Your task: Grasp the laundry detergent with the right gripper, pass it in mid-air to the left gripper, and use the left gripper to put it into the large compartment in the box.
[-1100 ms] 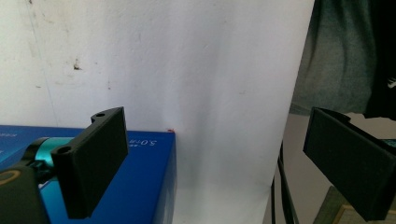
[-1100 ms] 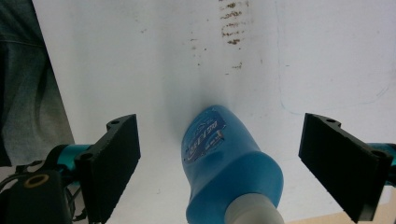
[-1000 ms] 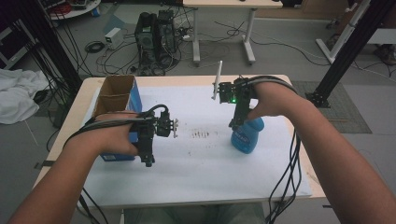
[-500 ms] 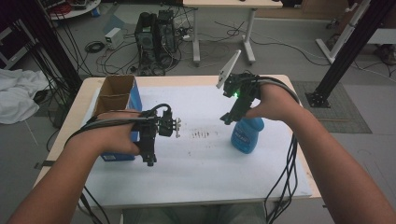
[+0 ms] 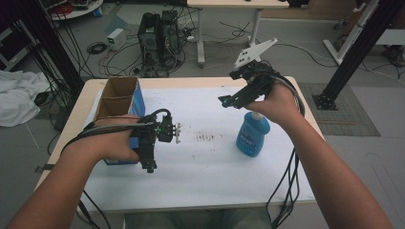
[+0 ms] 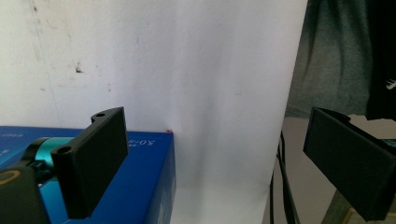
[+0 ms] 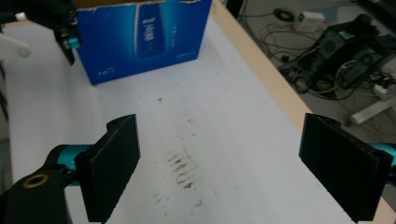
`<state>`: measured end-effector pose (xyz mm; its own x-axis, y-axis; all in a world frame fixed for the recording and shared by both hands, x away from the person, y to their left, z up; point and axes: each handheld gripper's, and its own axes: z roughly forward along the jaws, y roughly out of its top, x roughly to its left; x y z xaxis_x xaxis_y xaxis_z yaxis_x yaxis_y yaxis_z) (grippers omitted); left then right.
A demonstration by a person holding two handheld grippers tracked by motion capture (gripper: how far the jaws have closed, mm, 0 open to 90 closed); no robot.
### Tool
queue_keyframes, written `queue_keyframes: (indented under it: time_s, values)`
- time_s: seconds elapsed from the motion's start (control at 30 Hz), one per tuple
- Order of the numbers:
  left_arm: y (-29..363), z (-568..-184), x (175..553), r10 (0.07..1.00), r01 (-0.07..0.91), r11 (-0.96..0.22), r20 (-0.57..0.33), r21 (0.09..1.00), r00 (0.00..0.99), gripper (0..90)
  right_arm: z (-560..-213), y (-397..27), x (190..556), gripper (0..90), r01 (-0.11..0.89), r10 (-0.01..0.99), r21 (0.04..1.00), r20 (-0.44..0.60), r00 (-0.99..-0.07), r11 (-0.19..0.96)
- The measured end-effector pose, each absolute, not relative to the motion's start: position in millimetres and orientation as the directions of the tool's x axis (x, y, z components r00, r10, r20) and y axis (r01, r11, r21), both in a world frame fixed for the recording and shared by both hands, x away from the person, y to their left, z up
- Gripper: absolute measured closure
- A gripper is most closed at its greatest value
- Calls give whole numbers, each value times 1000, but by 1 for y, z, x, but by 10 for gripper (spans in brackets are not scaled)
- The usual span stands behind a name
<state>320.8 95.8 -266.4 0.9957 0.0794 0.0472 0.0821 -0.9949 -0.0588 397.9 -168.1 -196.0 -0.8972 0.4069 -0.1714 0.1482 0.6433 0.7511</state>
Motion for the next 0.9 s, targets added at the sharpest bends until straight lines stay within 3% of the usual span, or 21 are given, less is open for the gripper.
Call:
queue_keyframes:
  time_s: [0.2, 0.43, 0.9]
  values:
    - [98, -269, 321, 78, 80, -995, 38, -55, 996, 67, -194, -192, 394, 116, 169, 514, 815, -175, -840, 554]
    - [98, -269, 321, 74, 76, -996, 40, -54, 996, 67, -199, -223, 381, 116, 188, 548, 842, -144, -824, 505]
    - [91, -269, 324, 38, 40, -998, 55, -44, 998, 67, -241, -295, 316, 116, 231, 620, 870, -104, -778, 435]
